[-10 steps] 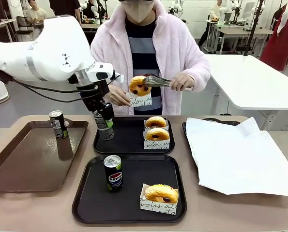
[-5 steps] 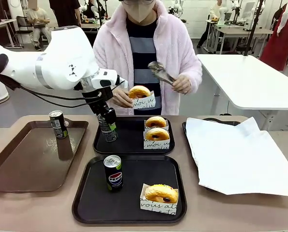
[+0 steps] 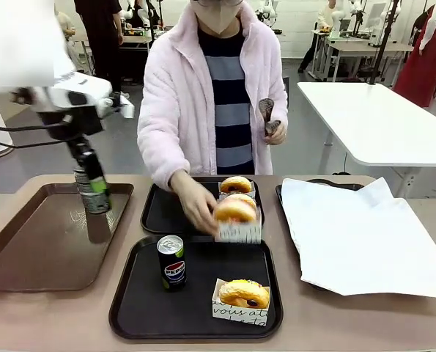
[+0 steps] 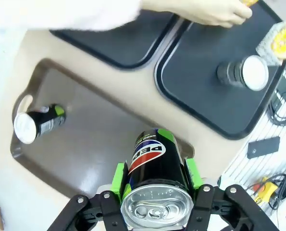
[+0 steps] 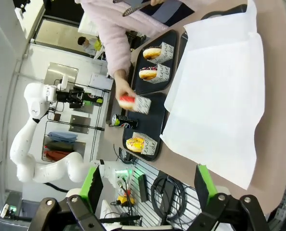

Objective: Set up donuts and drinks on trays.
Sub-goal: Pick up one Pepsi coke from the Handle tray and place it on the Flat Tray without a Pepsi coke.

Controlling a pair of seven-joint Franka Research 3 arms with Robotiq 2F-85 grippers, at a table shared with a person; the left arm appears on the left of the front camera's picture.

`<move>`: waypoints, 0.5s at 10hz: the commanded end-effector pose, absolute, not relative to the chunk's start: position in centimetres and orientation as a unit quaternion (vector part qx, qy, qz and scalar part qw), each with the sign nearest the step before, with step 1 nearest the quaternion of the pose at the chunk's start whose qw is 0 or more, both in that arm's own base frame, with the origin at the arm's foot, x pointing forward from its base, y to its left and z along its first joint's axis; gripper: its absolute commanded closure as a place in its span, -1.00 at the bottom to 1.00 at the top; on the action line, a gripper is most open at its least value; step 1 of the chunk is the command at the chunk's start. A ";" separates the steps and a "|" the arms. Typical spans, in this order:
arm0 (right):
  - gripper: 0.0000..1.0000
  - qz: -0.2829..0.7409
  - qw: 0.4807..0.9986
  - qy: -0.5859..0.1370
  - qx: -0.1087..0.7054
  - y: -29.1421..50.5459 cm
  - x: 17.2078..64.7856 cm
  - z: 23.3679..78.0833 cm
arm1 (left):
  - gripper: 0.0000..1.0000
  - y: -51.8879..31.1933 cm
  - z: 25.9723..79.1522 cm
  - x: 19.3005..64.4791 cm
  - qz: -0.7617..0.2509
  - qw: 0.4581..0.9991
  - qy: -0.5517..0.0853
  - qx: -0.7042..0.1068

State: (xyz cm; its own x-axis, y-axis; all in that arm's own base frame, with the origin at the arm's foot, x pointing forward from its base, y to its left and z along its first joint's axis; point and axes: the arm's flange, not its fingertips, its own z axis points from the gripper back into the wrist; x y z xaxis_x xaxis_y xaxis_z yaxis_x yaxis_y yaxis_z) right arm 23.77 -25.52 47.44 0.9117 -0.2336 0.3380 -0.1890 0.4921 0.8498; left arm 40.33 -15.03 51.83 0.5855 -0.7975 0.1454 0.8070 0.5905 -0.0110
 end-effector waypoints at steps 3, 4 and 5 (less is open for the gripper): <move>-1.00 -0.007 0.830 -0.221 0.512 -25.6 23.9 47.6 | -0.16 -14.2 51.9 40.2 -0.445 0.892 -0.065 -0.040; -1.00 -0.007 0.830 -0.221 0.512 -25.6 23.9 47.6 | -0.16 -14.2 51.9 40.2 -0.445 0.892 -0.065 -0.040; -1.00 -0.007 0.830 -0.221 0.512 -25.6 23.9 47.6 | -0.16 -14.2 51.9 40.2 -0.445 0.892 -0.065 -0.040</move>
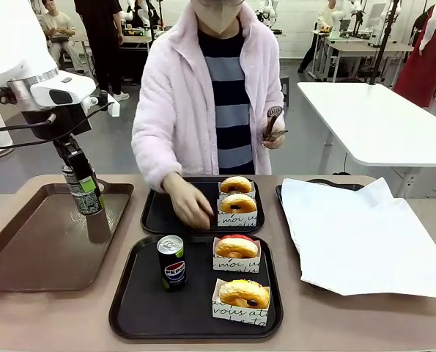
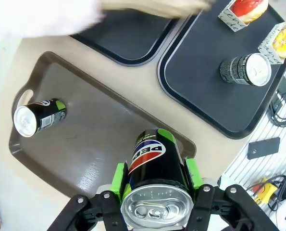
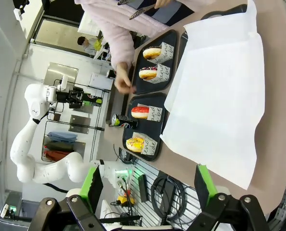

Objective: Set up donuts and drinks on trays.
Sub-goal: Pick up one Pepsi coke from the Handle tray and place it on the Flat Tray without a Pepsi coke.

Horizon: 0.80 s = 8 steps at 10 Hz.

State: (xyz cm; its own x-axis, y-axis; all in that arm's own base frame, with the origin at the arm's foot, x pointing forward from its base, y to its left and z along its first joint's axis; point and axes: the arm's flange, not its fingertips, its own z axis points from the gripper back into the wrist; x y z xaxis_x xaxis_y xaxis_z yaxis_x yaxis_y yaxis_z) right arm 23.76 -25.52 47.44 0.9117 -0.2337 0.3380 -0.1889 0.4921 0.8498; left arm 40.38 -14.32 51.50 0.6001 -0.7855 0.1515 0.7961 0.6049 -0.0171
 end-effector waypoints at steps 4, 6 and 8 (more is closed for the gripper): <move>-1.00 -0.007 0.830 -0.221 0.512 -25.6 23.9 47.6 | -0.16 -19.0 49.5 44.3 -0.414 0.907 -0.071 -0.026; -1.00 -0.007 0.830 -0.221 0.512 -25.6 23.9 47.6 | -0.16 -23.1 47.4 47.7 -0.395 0.916 -0.069 -0.012; -1.00 -0.007 0.830 -0.221 0.512 -25.6 23.9 47.6 | -0.16 -26.2 44.8 50.2 -0.383 0.921 -0.067 0.001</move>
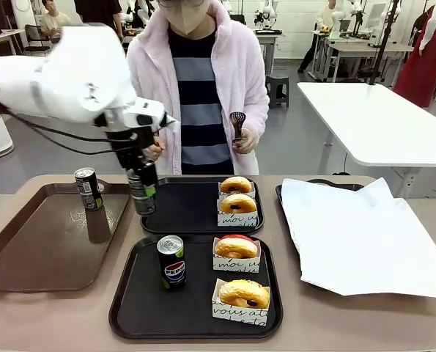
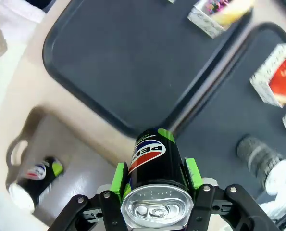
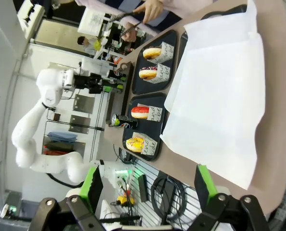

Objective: Set up donuts and drinks on trays.
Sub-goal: Pick up one Pepsi coke from the Handle tray and place it on the Flat Tray without a Pepsi coke.

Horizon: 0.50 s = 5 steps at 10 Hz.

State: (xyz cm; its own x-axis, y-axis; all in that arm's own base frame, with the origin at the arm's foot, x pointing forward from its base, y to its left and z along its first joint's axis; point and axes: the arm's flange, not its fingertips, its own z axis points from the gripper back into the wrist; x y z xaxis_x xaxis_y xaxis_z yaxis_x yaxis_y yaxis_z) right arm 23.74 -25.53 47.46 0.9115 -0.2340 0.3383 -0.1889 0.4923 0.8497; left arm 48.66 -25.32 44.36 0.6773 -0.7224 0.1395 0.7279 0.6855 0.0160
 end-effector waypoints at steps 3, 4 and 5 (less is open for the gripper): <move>-1.00 -0.007 0.830 -0.221 0.512 -25.6 23.9 47.6 | -0.16 -28.0 41.3 52.8 -0.382 0.922 -0.067 0.009; -1.00 -0.007 0.830 -0.221 0.512 -25.6 23.9 47.6 | -0.16 -28.0 40.4 53.5 -0.379 0.923 -0.068 0.005; -1.00 -0.007 0.830 -0.221 0.512 -25.6 23.9 47.6 | -0.16 -27.9 39.7 53.8 -0.379 0.923 -0.070 0.004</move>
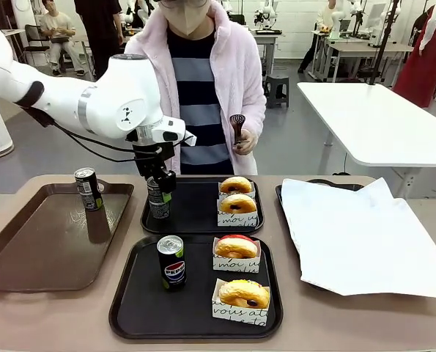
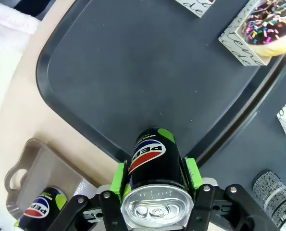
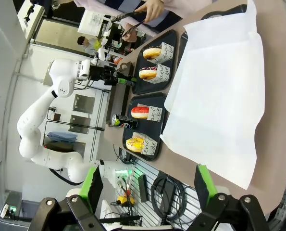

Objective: Set up donuts and drinks on trays.
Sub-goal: Pick up one Pepsi coke from the Handle tray and place it on the Flat Tray without a Pepsi coke.

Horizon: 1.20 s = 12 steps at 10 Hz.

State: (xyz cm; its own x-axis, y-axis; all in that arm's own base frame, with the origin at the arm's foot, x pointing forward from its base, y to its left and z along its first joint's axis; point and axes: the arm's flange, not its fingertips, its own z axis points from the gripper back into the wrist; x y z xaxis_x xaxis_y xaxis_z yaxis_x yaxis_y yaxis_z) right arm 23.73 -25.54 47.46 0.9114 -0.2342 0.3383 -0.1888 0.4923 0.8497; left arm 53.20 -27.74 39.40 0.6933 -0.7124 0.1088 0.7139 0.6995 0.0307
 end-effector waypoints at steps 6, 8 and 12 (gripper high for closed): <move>-1.00 -0.007 0.830 -0.221 0.512 -25.6 23.9 47.6 | -1.00 -28.1 38.5 53.7 -0.392 0.918 -0.063 0.003; -1.00 -0.007 0.830 -0.221 0.512 -25.6 23.9 47.6 | -1.00 -27.8 39.4 53.3 -0.387 0.920 -0.065 0.001; -1.00 -0.007 0.830 -0.221 0.512 -25.6 23.9 47.6 | -1.00 -27.8 41.1 52.3 -0.395 0.916 -0.070 -0.002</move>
State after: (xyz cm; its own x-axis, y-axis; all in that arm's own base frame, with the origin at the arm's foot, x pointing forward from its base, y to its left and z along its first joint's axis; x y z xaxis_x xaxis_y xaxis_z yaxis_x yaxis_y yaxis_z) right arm 23.73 -25.54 47.46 0.9114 -0.2342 0.3384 -0.1889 0.4923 0.8497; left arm 52.99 -28.06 40.82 0.6842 -0.7163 0.1372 0.7181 0.6945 0.0447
